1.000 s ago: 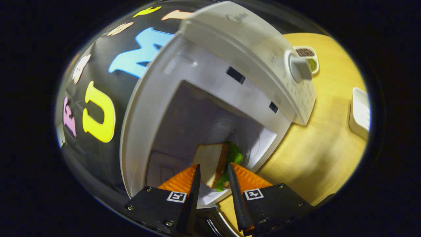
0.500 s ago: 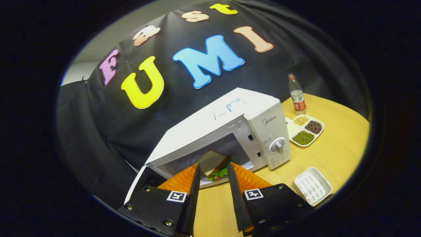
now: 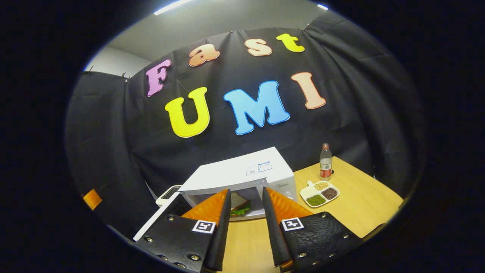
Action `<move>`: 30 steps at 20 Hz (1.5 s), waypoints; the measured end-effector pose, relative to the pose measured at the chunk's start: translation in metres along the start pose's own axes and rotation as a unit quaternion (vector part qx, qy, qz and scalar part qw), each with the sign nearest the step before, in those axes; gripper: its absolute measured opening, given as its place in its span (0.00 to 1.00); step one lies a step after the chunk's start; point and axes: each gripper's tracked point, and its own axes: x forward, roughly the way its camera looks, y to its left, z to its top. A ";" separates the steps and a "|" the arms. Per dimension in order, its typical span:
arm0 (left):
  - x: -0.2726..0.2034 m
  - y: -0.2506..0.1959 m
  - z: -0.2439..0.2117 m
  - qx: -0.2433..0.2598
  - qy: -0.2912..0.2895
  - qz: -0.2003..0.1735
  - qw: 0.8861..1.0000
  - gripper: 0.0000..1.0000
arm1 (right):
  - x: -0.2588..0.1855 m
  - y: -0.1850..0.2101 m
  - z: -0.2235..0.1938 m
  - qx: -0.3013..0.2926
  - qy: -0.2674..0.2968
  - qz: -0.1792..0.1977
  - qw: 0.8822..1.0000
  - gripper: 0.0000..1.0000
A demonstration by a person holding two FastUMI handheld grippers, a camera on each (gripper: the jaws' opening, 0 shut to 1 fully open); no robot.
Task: Open the microwave oven with the left hand, put the food in, and close the microwave oven.
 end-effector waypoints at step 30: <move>-0.076 0.103 -0.167 0.000 0.186 0.066 0.980 0.08 | -0.049 -0.009 0.069 -0.070 -0.074 0.001 0.995 1.00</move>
